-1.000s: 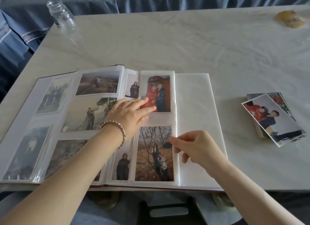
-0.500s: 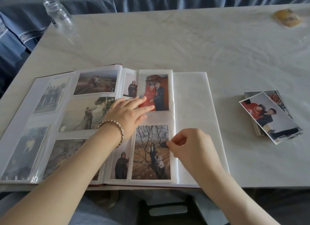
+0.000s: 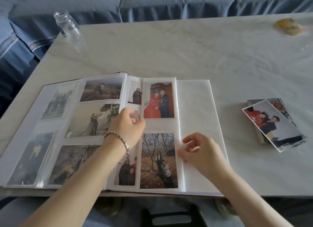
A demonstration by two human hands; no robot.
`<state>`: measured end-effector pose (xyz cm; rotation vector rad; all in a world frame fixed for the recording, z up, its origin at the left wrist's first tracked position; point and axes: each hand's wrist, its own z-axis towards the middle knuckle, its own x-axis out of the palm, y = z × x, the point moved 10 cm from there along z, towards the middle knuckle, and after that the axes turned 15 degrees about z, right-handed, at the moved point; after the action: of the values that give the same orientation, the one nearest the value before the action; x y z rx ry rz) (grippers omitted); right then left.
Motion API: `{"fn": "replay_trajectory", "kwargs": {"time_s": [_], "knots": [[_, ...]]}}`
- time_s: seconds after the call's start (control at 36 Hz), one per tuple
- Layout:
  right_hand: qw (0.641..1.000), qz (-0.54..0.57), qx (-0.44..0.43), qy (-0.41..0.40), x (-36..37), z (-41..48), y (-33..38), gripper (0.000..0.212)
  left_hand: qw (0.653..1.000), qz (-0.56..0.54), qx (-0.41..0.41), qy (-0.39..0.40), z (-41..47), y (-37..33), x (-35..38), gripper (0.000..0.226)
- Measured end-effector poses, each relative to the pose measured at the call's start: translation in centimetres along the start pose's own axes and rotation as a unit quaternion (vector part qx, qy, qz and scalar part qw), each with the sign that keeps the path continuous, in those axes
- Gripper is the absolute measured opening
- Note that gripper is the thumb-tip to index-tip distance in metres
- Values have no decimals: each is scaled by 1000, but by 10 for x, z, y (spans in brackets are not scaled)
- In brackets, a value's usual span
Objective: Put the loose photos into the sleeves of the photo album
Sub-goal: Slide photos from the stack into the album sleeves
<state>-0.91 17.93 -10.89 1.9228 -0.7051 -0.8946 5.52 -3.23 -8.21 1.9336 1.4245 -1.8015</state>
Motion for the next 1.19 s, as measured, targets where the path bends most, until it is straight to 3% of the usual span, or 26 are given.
{"fn": "replay_trajectory", "kwargs": {"time_s": [0.08,0.17,0.22,0.33,0.42,0.47,0.61,0.69,0.81,0.92,1.0,1.06,1.11,1.19], "knots": [[999,29,-5,12,2,2,2,22,997,-52,-46,40,-1,4,3,49],[999,20,-25,27,5,3,12,18,991,-118,-32,52,-5,-6,-1,6],[999,8,-50,19,2,4,20,17,984,-164,-17,64,-10,-17,-1,28],[993,100,-67,9,-13,6,38,22,950,-286,10,121,-26,-52,7,10],[974,204,-79,56,-21,0,56,51,948,-260,54,176,-35,-82,24,5],[963,243,-87,75,-27,-3,64,57,946,-255,57,190,-38,-95,33,7],[962,253,-73,66,-45,-6,58,41,945,-255,51,196,-40,-112,48,17],[964,253,-59,58,-51,-7,50,32,949,-241,68,193,-42,-119,49,10],[960,273,-45,33,-55,-4,41,25,979,-133,111,108,-35,-117,36,35],[982,178,-58,-21,-66,0,34,30,991,-22,128,34,-28,-107,26,40],[990,-4,-102,-99,-82,-4,41,48,992,-17,122,27,-25,-99,23,35],[974,-121,-137,-132,-85,-11,54,53,991,-36,118,42,-25,-93,20,25],[967,-155,-168,-116,-77,-11,65,50,991,-53,110,49,-22,-83,11,17],[976,-136,-168,-22,-47,-2,73,41,995,-52,74,38,-13,-56,-20,19]]}}
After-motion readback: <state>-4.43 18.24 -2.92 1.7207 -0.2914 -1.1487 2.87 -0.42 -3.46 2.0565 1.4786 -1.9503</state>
